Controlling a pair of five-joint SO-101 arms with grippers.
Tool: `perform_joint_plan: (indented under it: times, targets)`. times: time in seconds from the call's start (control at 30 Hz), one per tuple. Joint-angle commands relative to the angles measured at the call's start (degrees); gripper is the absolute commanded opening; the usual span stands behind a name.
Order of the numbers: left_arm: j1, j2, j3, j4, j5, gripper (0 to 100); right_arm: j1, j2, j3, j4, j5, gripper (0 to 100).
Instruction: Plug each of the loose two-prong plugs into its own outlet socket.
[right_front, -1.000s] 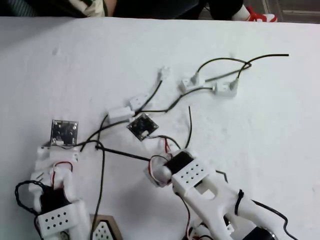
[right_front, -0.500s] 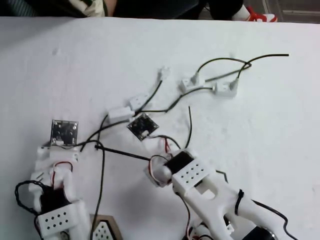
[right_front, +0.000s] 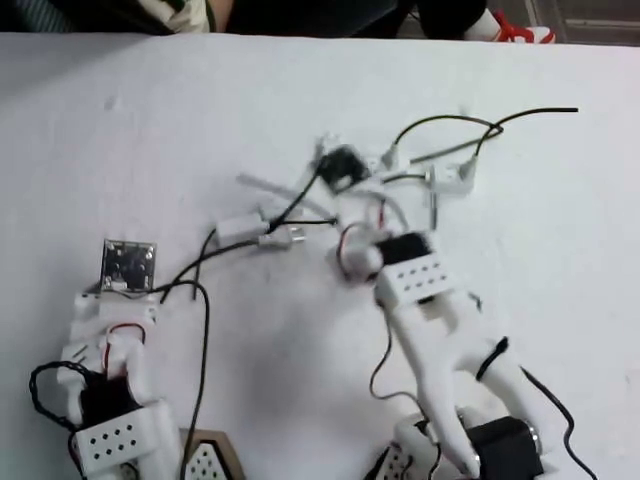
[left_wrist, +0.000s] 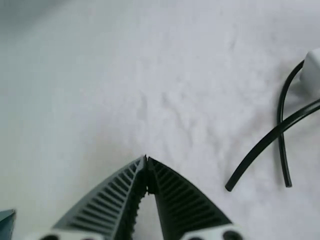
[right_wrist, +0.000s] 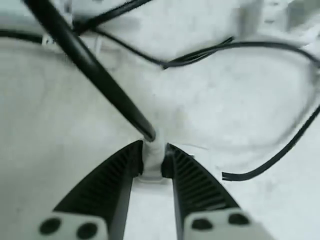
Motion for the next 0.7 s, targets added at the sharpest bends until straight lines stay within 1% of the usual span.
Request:
perform_joint_plan:
  times: [0.0, 0.13, 0.23, 0.33, 0.4, 0.43, 0.57, 0.6, 0.67]
  targets:
    - [0.0, -0.5, -0.3, -1.2, -0.4, 2, 4.7, -0.1, -7.7, 0.0, 0.8, 1.7]
    - [0.0, -0.5, -0.3, -1.2, -0.4, 2, 8.8, 0.0, -12.8, -0.1, 0.9, 1.7]
    - [0.0, -0.5, -0.3, -1.2, -0.4, 2, 11.2, 0.3, -13.5, -4.3, 1.1, 1.9]
    - [0.0, -0.5, -0.3, -1.2, -0.4, 2, 11.7, 4.6, -13.5, -7.5, 4.8, 2.1]
    - [0.0, -0.5, -0.3, -1.2, -0.4, 2, 11.6, 8.3, -13.7, -8.1, 5.5, 2.9]
    - [0.0, -0.5, -0.3, -1.2, -0.4, 2, 11.5, 9.9, -13.9, -8.2, 5.1, 5.3]
    - [0.0, -0.5, -0.3, -1.2, -0.4, 2, 11.1, 10.0, -13.8, -7.8, 4.7, 23.0]
    - [0.0, -0.5, -0.3, -1.2, -0.4, 2, 11.0, 9.2, -13.5, -7.7, 4.7, 25.1]
    - [0.8, -0.5, -0.3, -1.2, -0.4, 2, 9.6, 7.1, -13.3, -7.0, 4.7, 24.9]
